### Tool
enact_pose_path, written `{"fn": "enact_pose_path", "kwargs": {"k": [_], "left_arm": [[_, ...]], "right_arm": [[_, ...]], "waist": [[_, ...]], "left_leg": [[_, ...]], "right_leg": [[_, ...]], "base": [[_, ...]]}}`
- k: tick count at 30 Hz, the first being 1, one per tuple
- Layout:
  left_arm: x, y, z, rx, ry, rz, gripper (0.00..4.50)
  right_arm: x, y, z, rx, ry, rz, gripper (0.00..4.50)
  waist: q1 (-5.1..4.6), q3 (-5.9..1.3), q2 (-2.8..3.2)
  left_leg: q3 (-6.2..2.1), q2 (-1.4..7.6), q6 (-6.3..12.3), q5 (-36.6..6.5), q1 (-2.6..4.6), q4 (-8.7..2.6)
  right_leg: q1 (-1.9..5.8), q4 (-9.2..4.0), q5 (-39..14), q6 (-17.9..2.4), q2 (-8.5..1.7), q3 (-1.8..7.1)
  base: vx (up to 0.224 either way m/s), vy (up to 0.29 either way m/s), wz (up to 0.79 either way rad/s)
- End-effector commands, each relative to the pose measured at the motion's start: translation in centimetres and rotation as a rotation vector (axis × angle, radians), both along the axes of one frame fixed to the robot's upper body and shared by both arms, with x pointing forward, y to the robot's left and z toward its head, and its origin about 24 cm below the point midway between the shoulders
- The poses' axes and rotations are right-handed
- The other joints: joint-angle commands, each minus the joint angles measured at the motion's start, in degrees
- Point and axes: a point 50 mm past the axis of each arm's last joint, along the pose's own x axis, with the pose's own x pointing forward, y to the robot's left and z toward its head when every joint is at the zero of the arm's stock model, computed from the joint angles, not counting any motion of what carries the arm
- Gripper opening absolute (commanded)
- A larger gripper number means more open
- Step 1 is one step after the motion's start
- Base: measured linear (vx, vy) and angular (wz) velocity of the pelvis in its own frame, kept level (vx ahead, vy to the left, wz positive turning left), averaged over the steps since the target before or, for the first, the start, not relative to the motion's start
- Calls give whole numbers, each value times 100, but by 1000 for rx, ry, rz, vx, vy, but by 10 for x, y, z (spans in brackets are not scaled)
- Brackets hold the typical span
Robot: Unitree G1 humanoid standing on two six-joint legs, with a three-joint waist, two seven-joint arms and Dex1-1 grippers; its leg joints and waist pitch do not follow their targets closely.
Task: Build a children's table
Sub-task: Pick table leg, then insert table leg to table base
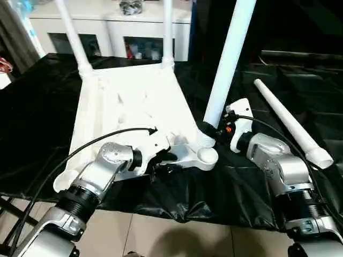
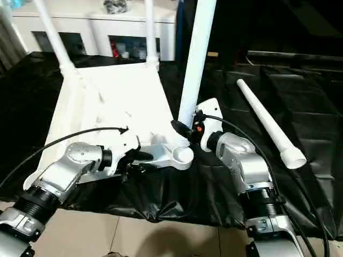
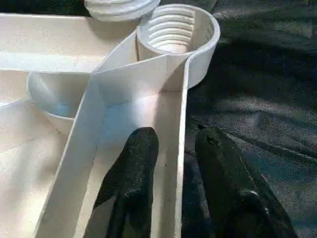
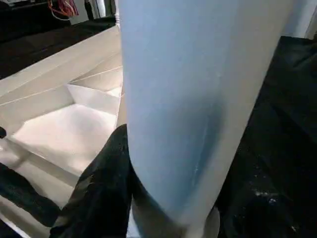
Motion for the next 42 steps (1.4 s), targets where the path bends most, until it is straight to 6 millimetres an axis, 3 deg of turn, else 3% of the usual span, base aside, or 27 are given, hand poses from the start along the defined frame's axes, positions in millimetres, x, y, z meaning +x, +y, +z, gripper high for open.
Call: {"fn": "enact_pose_path", "kwargs": {"k": [1,3,9,12,15,21,25,37,42], "left_arm": [[4,-2,4,14,-13,-18,127],[4,-1,3,12,-8,-22,111],[4,1,3,11,3,-24,55],[5,3,2,10,15,-23,48],[5,3,1,16,19,-25,8],[3,3,-4,40,35,-30,0],[3,-4,-2,1,54,-19,0],[11,-13,3,-22,33,28,0],[11,-11,4,-28,25,20,0]], "right_arm": [[-1,-2,8,11,-34,0,188],[-2,-2,8,11,-33,2,188],[-4,-2,8,11,-30,16,188],[-5,-3,8,10,-25,35,188],[-7,-4,8,12,-14,54,188],[-16,-10,6,16,34,117,188],[-20,-12,1,27,81,152,188],[-18,-15,-12,-9,125,133,188],[-16,-20,-16,-10,128,108,188]], "waist": [[3,-462,14],[5,-462,38],[5,-465,38],[4,-467,43],[6,-467,34],[5,-469,29],[10,-458,24],[2,-459,19],[5,-467,32]], "left_leg": [[-61,173,-10,-1416,113,-391],[-67,176,-21,-1465,121,-394],[-69,176,-23,-1476,121,-394],[-66,175,-1,-1436,115,-391],[-67,176,10,-1459,115,-392],[-66,176,58,-1423,106,-386],[-66,177,64,-1496,113,-384],[-68,156,110,-1486,100,-376],[-71,166,108,-1513,106,-382]], "right_leg": [[313,-438,-1409,-1115,-342,250],[310,-437,-1426,-1126,-345,249],[315,-438,-1427,-1136,-346,250],[318,-427,-1315,-1169,-338,248],[326,-434,-1337,-1171,-342,247],[341,-437,-1292,-1188,-343,246],[327,-466,-1567,-1151,-350,241],[315,-517,-1958,-980,-349,221],[307,-517,-1892,-998,-349,225]], "base": [[0,0,0],[0,0,0],[0,0,0],[0,0,0],[0,0,0],[0,0,0],[0,0,0],[0,0,0],[0,0,0]]}}
